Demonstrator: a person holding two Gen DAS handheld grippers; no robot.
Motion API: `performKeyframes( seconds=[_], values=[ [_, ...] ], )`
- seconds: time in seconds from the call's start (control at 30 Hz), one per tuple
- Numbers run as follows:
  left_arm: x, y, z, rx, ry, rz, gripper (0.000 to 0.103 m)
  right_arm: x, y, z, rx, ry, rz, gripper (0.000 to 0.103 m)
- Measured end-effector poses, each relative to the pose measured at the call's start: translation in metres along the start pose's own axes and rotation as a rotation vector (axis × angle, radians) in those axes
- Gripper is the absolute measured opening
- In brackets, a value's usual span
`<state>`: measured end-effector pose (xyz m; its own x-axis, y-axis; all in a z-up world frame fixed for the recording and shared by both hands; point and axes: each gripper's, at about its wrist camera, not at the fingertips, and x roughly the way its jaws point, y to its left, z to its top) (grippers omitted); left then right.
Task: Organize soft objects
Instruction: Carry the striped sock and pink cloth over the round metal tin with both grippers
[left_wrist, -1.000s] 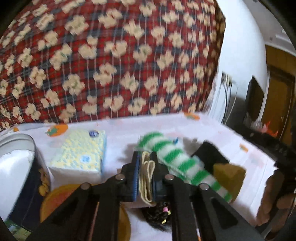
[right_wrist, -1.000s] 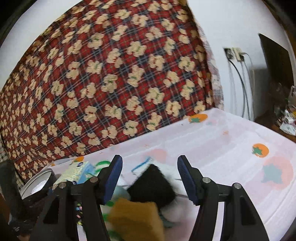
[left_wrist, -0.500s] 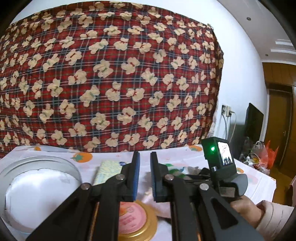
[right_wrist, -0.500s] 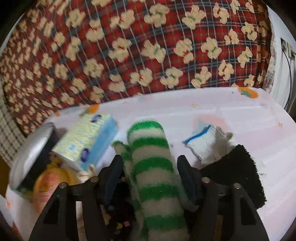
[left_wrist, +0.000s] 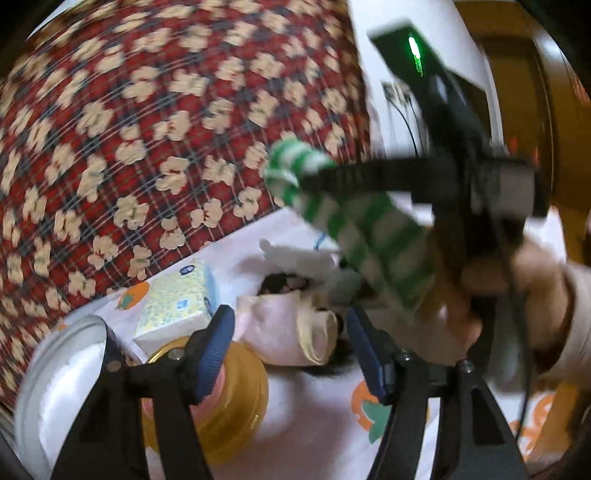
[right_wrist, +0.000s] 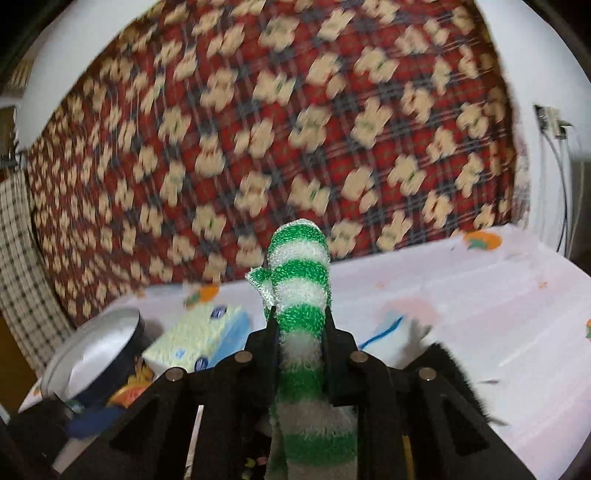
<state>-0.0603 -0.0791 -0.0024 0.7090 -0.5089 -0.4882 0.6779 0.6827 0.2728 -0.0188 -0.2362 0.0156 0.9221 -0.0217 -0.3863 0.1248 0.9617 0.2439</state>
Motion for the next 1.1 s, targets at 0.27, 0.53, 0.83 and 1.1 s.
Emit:
performKeyframes(
  seconds=[0.27,0.53,0.83,1.1],
  values=[
    [0.047,-0.005,0.005,0.006,0.165,0.013,0.035,-0.011,-0.03,0.005,0.1,-0.046,0.019,0.02],
    [0.038,0.028,0.01,-0.269,0.042,-0.127,0.005,-0.011,-0.031,0.003,0.103,-0.042,0.039,0.02],
    [0.012,0.048,0.017,-0.365,-0.085,-0.134,0.005,-0.014,-0.029,0.003,0.087,-0.061,0.025,0.02],
    [-0.033,0.082,0.018,-0.447,-0.22,-0.089,0.005,-0.018,-0.022,0.001,0.048,-0.095,0.006,0.02]
  ],
)
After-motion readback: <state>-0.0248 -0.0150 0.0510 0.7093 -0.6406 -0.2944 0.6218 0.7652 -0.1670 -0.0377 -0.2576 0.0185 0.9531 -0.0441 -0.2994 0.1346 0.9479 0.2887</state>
